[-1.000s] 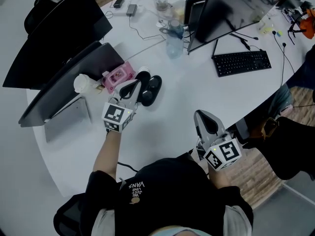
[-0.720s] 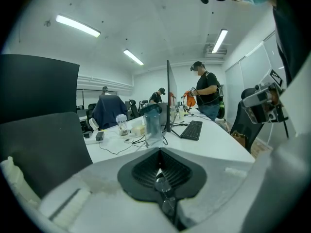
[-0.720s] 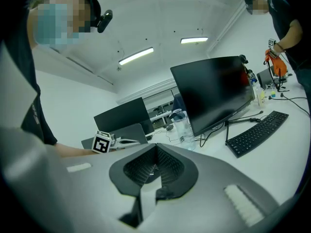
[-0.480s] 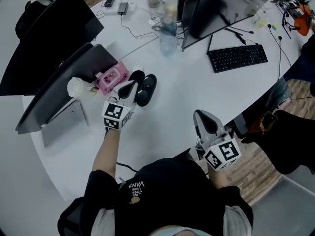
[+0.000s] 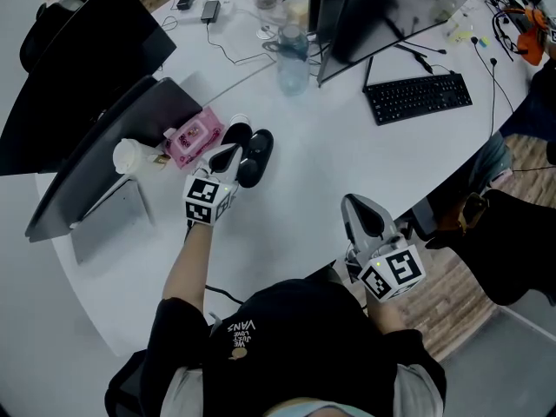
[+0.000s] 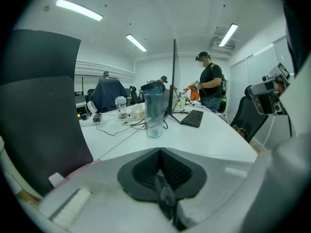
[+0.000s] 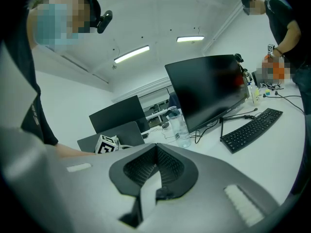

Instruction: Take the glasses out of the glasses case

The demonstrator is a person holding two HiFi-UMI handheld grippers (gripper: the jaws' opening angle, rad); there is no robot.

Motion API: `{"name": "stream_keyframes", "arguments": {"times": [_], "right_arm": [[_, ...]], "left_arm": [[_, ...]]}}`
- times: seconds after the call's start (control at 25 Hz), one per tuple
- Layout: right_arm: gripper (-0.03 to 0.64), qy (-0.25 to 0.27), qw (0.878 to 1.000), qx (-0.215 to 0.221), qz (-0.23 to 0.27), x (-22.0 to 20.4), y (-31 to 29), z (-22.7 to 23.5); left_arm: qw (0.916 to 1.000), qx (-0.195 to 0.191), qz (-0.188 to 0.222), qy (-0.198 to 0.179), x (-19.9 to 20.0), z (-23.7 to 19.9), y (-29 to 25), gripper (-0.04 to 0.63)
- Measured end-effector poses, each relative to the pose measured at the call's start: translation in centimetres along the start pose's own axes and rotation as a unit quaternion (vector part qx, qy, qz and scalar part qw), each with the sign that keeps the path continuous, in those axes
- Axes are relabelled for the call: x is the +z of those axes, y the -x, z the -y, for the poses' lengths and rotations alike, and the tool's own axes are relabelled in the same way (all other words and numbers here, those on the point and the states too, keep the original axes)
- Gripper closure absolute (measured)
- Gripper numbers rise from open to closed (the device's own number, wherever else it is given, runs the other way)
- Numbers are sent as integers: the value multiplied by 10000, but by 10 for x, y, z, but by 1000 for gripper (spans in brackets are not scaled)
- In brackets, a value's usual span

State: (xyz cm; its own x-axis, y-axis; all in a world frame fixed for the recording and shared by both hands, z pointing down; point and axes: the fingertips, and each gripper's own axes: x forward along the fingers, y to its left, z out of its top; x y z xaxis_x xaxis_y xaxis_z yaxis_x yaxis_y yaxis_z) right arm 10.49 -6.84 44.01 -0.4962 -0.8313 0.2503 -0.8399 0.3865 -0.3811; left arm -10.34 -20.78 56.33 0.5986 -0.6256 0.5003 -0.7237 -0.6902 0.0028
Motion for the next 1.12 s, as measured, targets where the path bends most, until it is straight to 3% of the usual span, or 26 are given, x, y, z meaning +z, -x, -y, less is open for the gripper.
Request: {"name": "stream_keyframes", "arguments": {"times": [1.12], "right_arm": [[617, -127, 9998, -12, -175, -10, -16, 12]], "left_arm": [[9940, -330, -1039, 101, -49, 7, -35, 579]]}}
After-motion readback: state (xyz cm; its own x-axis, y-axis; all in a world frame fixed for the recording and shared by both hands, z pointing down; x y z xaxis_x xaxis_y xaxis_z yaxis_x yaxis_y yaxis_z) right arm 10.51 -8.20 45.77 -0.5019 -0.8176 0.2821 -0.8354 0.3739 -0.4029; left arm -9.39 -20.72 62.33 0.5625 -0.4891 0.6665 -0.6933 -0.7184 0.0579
